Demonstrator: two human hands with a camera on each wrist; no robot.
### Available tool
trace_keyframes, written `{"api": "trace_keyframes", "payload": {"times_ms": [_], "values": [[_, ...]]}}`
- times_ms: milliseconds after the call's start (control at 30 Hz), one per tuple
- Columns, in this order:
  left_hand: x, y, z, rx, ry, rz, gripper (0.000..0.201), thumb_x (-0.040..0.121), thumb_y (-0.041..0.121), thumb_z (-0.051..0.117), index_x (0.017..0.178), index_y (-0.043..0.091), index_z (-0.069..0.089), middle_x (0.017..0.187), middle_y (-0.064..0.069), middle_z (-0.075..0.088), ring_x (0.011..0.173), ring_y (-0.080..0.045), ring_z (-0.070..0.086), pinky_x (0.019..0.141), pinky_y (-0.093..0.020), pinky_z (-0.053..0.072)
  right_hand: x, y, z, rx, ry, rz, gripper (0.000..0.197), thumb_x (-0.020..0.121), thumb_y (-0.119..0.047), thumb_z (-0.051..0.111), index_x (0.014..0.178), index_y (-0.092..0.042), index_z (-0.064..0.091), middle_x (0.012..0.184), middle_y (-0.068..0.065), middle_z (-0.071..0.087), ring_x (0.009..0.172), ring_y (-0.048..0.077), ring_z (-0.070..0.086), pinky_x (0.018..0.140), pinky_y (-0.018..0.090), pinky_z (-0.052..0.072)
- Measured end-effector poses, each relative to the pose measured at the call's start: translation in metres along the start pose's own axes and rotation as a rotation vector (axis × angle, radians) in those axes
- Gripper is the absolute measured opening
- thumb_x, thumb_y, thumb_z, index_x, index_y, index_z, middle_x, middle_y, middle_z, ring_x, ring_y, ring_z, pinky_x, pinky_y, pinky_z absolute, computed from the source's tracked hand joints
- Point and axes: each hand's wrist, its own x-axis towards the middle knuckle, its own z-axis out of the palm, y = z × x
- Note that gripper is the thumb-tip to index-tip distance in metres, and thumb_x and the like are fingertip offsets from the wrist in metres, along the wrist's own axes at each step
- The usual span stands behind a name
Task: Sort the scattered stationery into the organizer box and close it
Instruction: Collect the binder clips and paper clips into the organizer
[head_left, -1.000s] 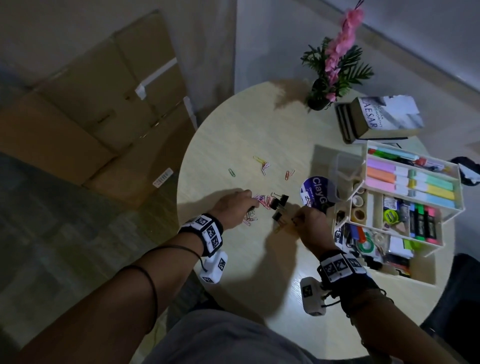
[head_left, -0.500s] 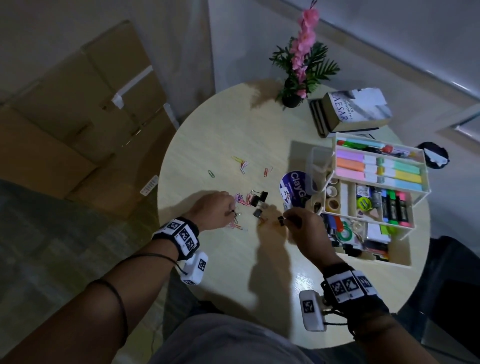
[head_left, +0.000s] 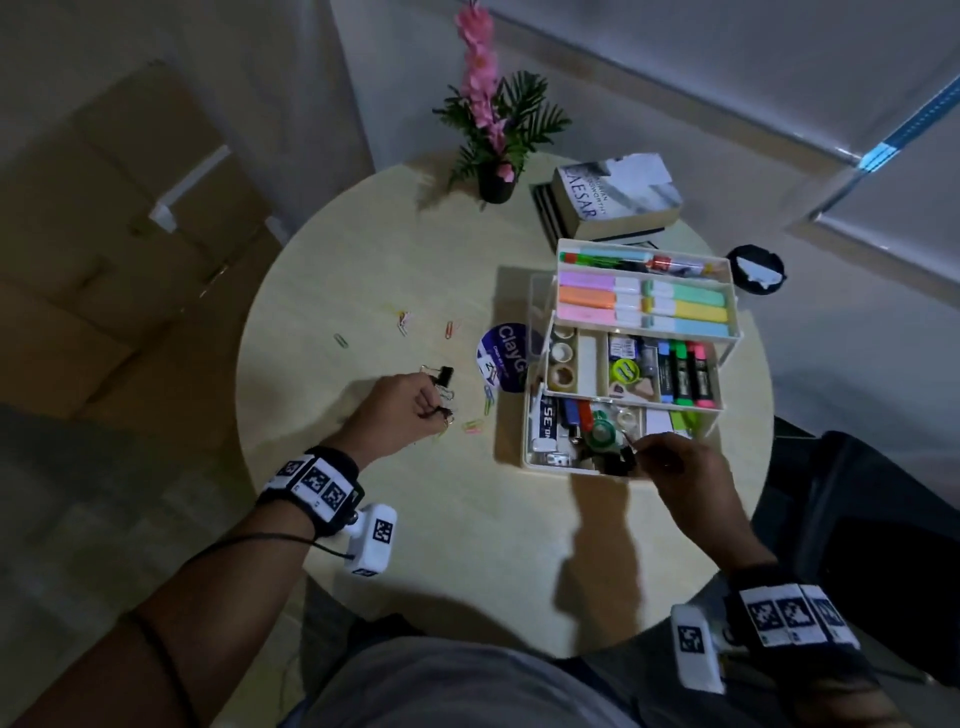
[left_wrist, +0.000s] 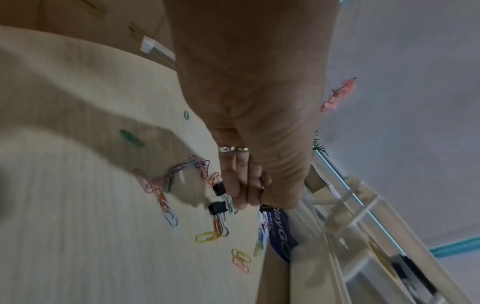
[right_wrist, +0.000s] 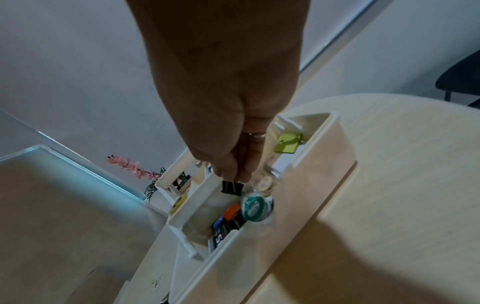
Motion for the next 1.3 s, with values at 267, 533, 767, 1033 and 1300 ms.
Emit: {"api": "trace_keyframes", "payload": {"times_ms": [267, 533, 767, 1033, 1300], "values": [[-0.021, 0.09, 0.064, -0.046, -0.126, 0.169, 0.012, 0.086, 0.005, 0.079, 0.091, 0.014, 0.074, 0.079, 0.005, 0.073, 0.07, -0.003, 0.066, 0.071, -0.02, 0.057, 0.005, 0.037, 0.0, -0.065, -0.041, -0.103, 0.012, 0.098, -0.008, 0.07, 0.101, -0.016, 0.078, 0.092, -0.005, 0.077, 0.079, 0.006, 0.068, 0.076, 0.026, 0.053], [-0.007, 0.151, 0.148, 0.203, -0.14, 0.222, 0.014, 0.092, 0.015, 0.075, 0.106, 0.013, 0.077, 0.087, 0.005, 0.072, 0.077, -0.012, 0.065, 0.075, -0.031, 0.06, 0.012, 0.037, 0.006, -0.281, -0.06, -0.155, 0.015, 0.091, -0.005, 0.07, 0.099, -0.015, 0.078, 0.082, 0.013, 0.073, 0.084, 0.035, 0.062, 0.063, 0.036, 0.041], [-0.001, 0.162, 0.173, 0.477, -0.242, 0.216, 0.015, 0.097, 0.015, 0.063, 0.102, 0.023, 0.075, 0.092, 0.0, 0.074, 0.08, -0.021, 0.069, 0.072, -0.036, 0.059, 0.009, 0.041, 0.0, -0.217, -0.114, -0.194, 0.018, 0.094, -0.002, 0.062, 0.098, -0.011, 0.077, 0.087, 0.012, 0.076, 0.08, 0.033, 0.065, 0.065, 0.04, 0.048], [-0.012, 0.15, 0.146, 0.383, -0.219, 0.332, 0.022, 0.099, 0.017, 0.067, 0.119, 0.016, 0.075, 0.102, 0.004, 0.072, 0.072, -0.008, 0.055, 0.065, -0.013, 0.039, 0.006, 0.025, 0.002, -0.232, -0.041, -0.209, 0.02, 0.09, -0.002, 0.065, 0.101, -0.014, 0.076, 0.092, 0.007, 0.076, 0.085, 0.031, 0.066, 0.07, 0.042, 0.054], [-0.03, 0.076, 0.066, 0.293, -0.07, 0.217, 0.012, 0.096, 0.014, 0.065, 0.101, 0.018, 0.075, 0.098, 0.004, 0.071, 0.073, -0.009, 0.058, 0.066, -0.026, 0.047, 0.022, -0.064, 0.051, -0.154, -0.093, -0.375, 0.02, 0.088, 0.002, 0.066, 0.096, -0.015, 0.073, 0.088, 0.001, 0.071, 0.079, 0.02, 0.062, 0.065, 0.032, 0.044]]}}
